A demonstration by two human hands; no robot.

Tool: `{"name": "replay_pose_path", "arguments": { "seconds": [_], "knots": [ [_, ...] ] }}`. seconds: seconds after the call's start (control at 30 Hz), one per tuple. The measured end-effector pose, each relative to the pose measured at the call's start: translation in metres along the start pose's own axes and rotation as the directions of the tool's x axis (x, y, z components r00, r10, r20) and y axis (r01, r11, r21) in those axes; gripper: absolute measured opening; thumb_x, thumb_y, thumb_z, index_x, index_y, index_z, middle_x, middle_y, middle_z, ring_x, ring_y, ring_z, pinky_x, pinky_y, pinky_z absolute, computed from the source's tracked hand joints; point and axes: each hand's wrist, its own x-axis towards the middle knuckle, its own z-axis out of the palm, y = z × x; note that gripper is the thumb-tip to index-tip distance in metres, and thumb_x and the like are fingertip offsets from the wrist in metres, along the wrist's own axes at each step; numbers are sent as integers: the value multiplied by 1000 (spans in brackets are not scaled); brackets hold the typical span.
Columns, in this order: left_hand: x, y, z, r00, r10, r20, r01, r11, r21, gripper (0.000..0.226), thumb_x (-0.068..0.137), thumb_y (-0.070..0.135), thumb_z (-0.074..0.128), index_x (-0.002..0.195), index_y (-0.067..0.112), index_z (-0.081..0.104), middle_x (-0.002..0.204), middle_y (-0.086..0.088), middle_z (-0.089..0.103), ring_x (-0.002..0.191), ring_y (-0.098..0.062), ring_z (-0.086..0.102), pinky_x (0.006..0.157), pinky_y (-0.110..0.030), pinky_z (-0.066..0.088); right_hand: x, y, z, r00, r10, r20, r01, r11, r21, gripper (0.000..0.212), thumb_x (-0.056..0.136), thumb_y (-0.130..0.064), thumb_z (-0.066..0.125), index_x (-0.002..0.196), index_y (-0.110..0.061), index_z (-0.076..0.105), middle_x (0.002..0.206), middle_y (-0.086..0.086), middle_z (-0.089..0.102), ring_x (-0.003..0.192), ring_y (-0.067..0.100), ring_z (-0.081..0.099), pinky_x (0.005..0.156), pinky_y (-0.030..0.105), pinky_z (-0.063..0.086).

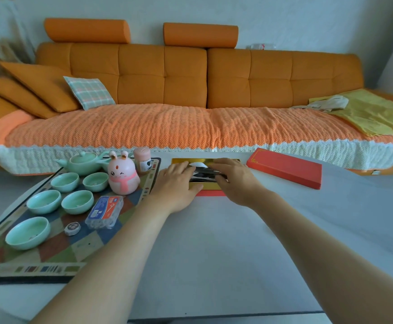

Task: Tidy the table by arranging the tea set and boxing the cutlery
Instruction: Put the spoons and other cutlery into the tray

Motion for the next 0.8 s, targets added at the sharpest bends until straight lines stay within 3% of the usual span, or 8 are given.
{"name": "replay_pose_path", "arguments": {
  "seconds": [0.17, 0.33, 0.43, 0.57, 0.67, 0.8],
  "knots": [
    [-2, 24, 2, 988, 91, -124, -98, 994, -53, 57, 98, 50, 43, 147, 23, 36, 148, 4, 37, 135, -21, 29, 108, -38, 27, -22, 11, -27, 990, -9, -139, 9, 1000, -2, 33, 90, -4, 52, 110, -21, 71, 104, 1, 60, 98, 22, 55, 86, 39, 48],
    [-14, 68, 8, 984, 128, -127, -152, 968, -202, 46, 97, 43, 49, 139, 24, 47, 132, 4, 47, 126, -18, 40, 98, -36, 40, -54, 25, -58, 974, 176, 141, -175, 984, -19, 20, 91, -21, 55, 96, -33, 70, 100, -10, 64, 87, 10, 61, 82, 36, 55],
    [-22, 95, 12, 987, 153, -38, -158, 949, -273, 41, 97, 43, 50, 134, 27, 49, 127, 7, 48, 115, -14, 49, 82, -28, 45, -73, 32, -72, 896, 283, 343, -263, 959, -105, 17, 88, -32, 63, 104, -35, 67, 100, -9, 64, 91, 11, 60, 84, 33, 54],
    [-31, 118, 17, 978, 197, 65, -167, 936, -311, 39, 96, 39, 54, 133, 30, 48, 125, 9, 49, 97, -9, 49, 78, -26, 44, -87, 42, -83, 773, 381, 507, -330, 924, -192, 36, 71, -48, 71, 105, -42, 60, 99, -9, 66, 85, 8, 63, 83, 32, 55],
    [-36, 126, 18, 969, 228, 91, -189, 929, -319, 41, 94, 38, 56, 134, 32, 48, 124, 10, 50, 95, -8, 48, 79, -24, 44, -94, 47, -87, 702, 417, 577, -360, 907, -218, 46, 64, -47, 77, 105, -44, 55, 95, 0, 73, 82, 15, 71, 80, 36, 60],
    [-39, 127, 17, 967, 237, 90, -198, 928, -316, 41, 93, 36, 59, 133, 32, 49, 125, 11, 51, 96, -7, 50, 77, -22, 43, -97, 37, -87, 741, 367, 562, -347, 926, -147, 53, 70, -35, 82, 117, -34, 58, 98, -4, 71, 86, 16, 69, 79, 34, 59]
  ]
}}
